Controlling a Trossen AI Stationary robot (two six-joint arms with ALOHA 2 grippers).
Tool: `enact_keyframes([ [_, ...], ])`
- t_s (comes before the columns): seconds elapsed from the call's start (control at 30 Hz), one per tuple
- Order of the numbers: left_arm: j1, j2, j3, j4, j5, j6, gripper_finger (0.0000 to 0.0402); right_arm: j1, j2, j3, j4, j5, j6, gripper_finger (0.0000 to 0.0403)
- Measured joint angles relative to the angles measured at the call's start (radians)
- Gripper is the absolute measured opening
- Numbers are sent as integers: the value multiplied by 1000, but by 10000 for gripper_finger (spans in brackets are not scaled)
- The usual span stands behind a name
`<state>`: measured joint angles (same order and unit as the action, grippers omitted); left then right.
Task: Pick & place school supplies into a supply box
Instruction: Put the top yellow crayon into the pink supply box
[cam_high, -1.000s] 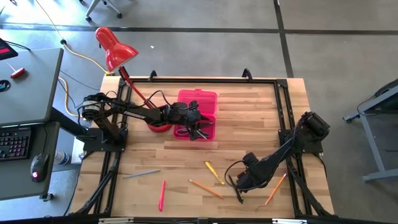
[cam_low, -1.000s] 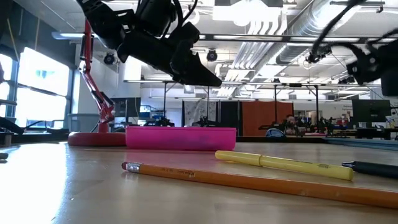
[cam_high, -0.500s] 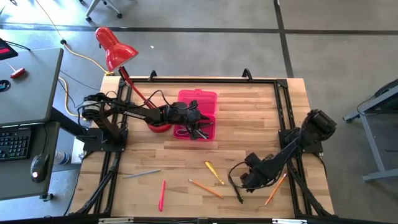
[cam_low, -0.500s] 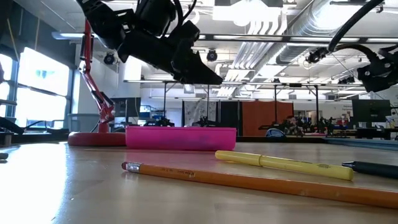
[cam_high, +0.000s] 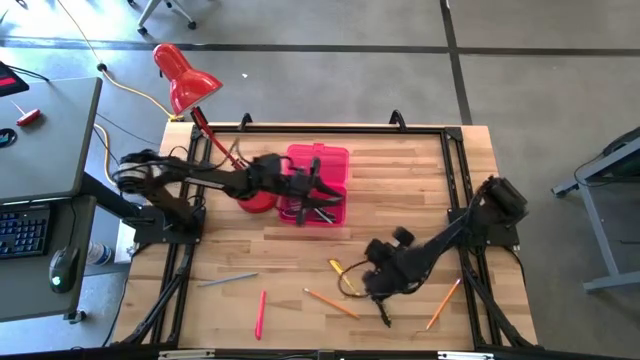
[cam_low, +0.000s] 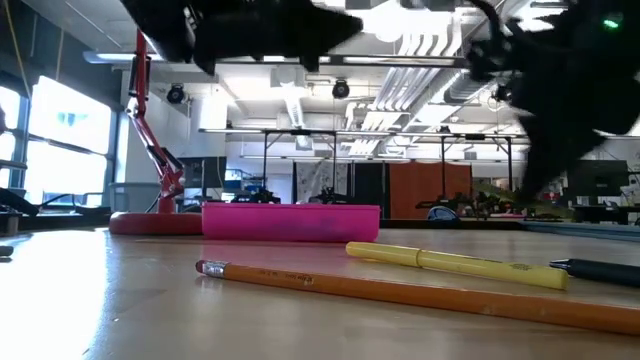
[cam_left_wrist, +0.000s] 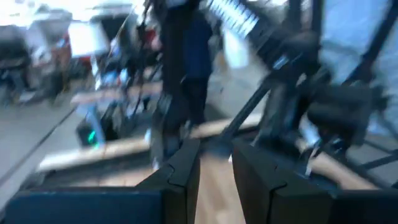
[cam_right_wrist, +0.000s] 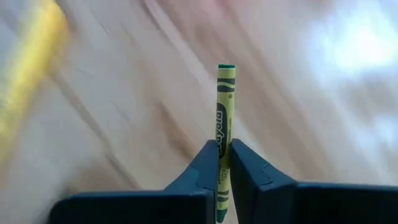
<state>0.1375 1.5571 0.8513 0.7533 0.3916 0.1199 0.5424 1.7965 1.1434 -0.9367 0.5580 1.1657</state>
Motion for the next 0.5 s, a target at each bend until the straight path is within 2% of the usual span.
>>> enact_keyframes([
  [0.13,-1,-144,0,-42,75,0,124,-119,-1,18,73,82,-234,4],
  [0.23,0,-267,1,-108,76,6,124,-224,-1,18,208,95,-419,4],
  [0.4,0,-446,1,-285,75,7,124,-391,-1,18,499,25,-733,4],
  [0.5,0,-527,1,-462,68,7,124,-456,-1,18,681,-71,-888,2],
])
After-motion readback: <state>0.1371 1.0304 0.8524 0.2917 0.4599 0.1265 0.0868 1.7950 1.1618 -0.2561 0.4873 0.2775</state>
